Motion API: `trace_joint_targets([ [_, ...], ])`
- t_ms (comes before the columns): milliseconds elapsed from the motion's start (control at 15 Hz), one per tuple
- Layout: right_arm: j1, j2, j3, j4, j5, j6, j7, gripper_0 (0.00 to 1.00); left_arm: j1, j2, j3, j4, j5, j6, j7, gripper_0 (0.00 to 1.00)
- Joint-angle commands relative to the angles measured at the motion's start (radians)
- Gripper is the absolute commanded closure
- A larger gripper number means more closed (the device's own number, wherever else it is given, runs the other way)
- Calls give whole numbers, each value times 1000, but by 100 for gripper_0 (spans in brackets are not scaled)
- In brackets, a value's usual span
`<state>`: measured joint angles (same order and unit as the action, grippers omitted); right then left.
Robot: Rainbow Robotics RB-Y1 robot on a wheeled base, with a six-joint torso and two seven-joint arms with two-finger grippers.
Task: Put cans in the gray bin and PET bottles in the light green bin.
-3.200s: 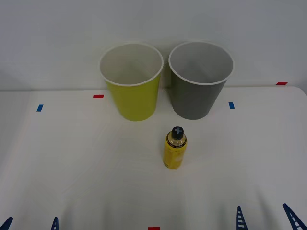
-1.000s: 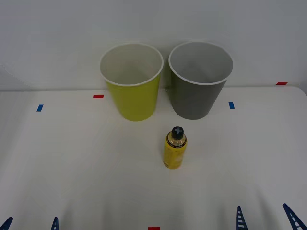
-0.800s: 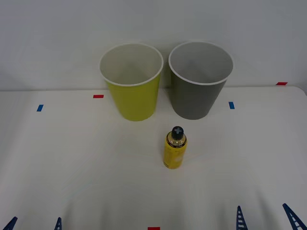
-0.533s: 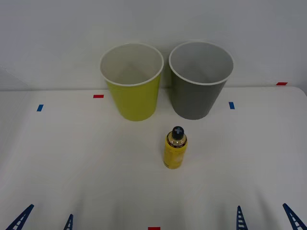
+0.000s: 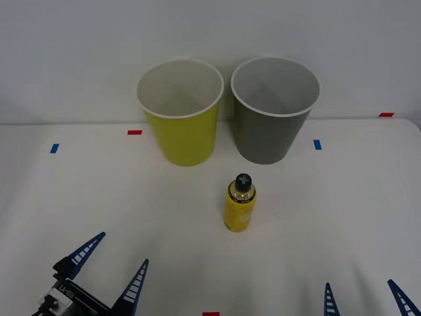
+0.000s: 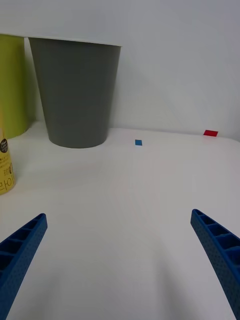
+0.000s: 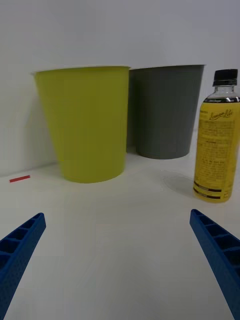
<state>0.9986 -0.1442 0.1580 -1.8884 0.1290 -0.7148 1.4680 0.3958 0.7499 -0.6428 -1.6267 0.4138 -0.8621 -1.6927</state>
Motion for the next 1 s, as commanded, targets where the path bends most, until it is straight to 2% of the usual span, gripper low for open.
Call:
trace_joint_targets([
  [67, 0, 0, 0, 0, 0, 0, 0, 0, -118, 17, -106, 1, 8, 38, -15, 0],
  [267, 0, 0, 0, 0, 0, 0, 0, 0, -213, 2, -136, 1, 20, 132, -18, 0],
  [467, 0, 0, 0, 0, 0, 0, 0, 0, -278, -4, -158, 1, 42, 173, -12, 0],
  [600, 0, 0, 0, 0, 0, 0, 0, 0, -311, -30, -196, 1, 65, 184, -15, 0],
  [1000, 0, 0, 0, 0, 0, 0, 0, 0, -371, -122, -198, 1, 108, 308, -33, 0],
])
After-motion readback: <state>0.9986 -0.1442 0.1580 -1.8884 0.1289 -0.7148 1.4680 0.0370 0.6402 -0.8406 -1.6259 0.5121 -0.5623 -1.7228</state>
